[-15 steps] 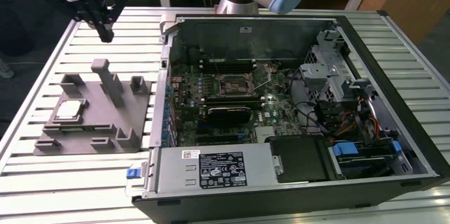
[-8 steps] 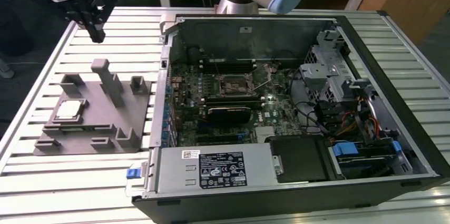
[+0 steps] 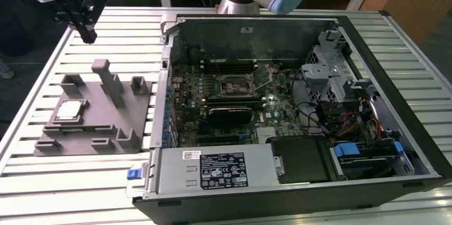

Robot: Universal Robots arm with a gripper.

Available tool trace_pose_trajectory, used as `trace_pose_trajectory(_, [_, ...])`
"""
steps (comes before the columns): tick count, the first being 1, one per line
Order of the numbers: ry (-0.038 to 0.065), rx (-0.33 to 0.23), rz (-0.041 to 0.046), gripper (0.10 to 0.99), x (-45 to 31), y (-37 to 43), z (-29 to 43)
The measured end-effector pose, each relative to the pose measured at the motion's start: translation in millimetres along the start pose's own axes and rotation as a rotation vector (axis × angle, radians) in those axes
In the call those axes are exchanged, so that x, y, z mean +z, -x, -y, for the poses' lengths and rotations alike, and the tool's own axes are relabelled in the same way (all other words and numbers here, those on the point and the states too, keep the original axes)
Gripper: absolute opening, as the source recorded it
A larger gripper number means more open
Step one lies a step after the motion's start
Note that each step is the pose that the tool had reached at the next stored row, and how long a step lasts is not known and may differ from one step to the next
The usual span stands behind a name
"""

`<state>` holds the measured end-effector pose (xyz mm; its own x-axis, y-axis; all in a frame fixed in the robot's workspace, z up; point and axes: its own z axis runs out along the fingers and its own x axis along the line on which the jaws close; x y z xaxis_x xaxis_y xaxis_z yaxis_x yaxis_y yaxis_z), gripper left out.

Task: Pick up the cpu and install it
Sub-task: 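Reach for the cpu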

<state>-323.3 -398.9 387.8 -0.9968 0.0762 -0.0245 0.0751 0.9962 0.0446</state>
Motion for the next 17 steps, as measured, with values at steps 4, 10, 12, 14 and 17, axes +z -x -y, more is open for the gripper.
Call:
trace_pose_trajectory(4, [0.000,0.000,0.0000,0.106,0.7,-6.9,0.6])
trace_pose_trajectory(10, [0.000,0.000,0.0001,0.106,4.5,-14.7,1.3])
trace_pose_trajectory(12, [0.000,0.000,-0.0001,0.106,6.1,-16.9,1.5])
trace_pose_trajectory(14, [0.000,0.000,0.0000,0.106,7.8,-19.1,1.8])
trace_pose_trajectory(17, [0.000,0.000,0.0000,0.106,10.3,-22.6,2.2])
